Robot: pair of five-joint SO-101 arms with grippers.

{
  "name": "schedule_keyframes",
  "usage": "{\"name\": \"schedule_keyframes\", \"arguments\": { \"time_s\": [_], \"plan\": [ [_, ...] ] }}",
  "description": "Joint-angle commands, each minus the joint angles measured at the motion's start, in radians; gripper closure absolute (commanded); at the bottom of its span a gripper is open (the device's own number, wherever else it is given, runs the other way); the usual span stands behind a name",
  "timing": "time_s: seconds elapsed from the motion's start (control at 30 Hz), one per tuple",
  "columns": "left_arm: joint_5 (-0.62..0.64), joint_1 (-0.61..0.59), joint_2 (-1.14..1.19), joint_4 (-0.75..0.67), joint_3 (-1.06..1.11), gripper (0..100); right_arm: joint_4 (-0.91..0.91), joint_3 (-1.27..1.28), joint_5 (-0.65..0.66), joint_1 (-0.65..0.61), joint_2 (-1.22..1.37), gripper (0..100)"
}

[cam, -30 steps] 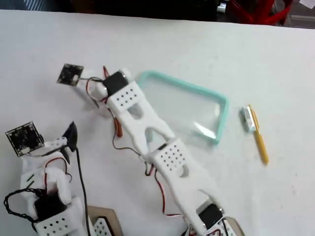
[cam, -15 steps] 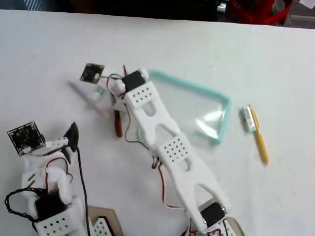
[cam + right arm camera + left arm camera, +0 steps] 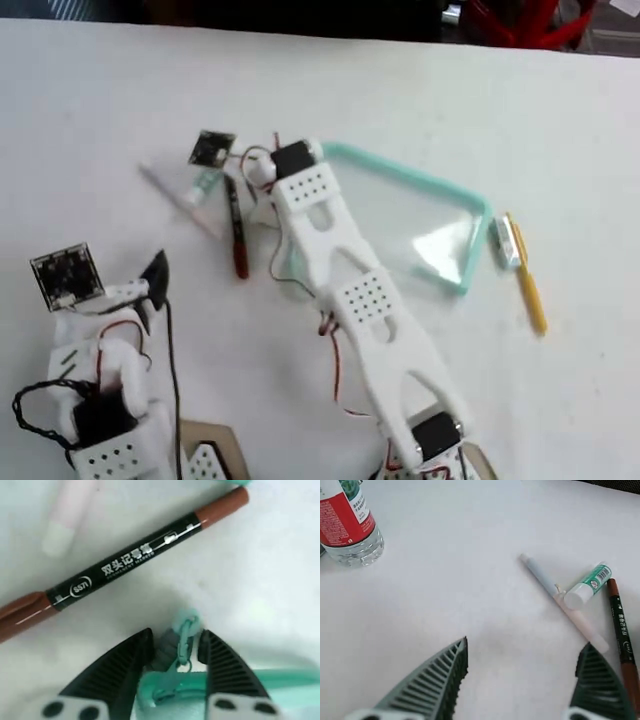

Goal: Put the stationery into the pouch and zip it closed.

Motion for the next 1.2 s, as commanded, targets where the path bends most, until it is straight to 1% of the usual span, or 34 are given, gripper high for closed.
{"name": "schedule_keyframes", "arguments": {
  "time_s": [0.0, 0.03, 0.1, 0.23, 0.33, 0.4, 0.5, 0.6, 0.7, 0.8, 0.9, 1.07, 1.17],
  "plan": [
    [-0.012, 0.013, -0.007, -0.003, -0.003, 67, 0.001, -0.005, 0.009, 0.013, 0.01, 96.3],
    [-0.012, 0.013, -0.007, -0.003, -0.003, 67, -0.012, -0.011, 0.009, 0.004, 0.018, 98.6],
    [-0.012, 0.013, -0.007, -0.003, -0.003, 67, -0.019, -0.017, 0.009, -0.008, 0.018, 97.0],
    [-0.029, 0.018, -0.007, -0.003, -0.011, 66, 0.002, -0.043, 0.005, -0.021, -0.059, 98.1],
    [-0.107, 0.094, -0.007, 0.006, -0.014, 66, 0.018, -0.037, 0.0, -0.021, -0.176, 98.1],
    [-0.094, 0.153, -0.007, 0.034, -0.015, 66, 0.025, -0.037, -0.014, -0.021, -0.257, 98.1],
    [-0.092, 0.213, -0.007, 0.086, -0.017, 61, 0.025, -0.037, -0.118, -0.018, -0.369, 98.1],
    [-0.094, 0.232, -0.007, 0.123, -0.018, 55, 0.025, -0.035, -0.193, -0.019, -0.469, 98.1],
    [-0.14, 0.245, -0.007, 0.124, -0.021, 55, 0.025, -0.035, -0.256, -0.019, -0.553, 98.1],
    [-0.135, 0.285, -0.007, 0.12, -0.043, 56, 0.027, -0.035, -0.325, -0.012, -0.633, 98.1],
    [-0.133, 0.378, -0.004, 0.132, -0.112, 56, 0.028, -0.034, -0.384, 0.002, -0.716, 98.1],
    [-0.135, 0.619, -0.001, 0.219, -0.301, 55, 0.035, -0.031, -0.436, 0.028, -0.849, 98.1],
    [-0.13, 0.688, 0.004, 0.216, -0.388, 55, 0.035, 0.014, -0.437, 0.051, -0.92, 98.1]
  ]
}}
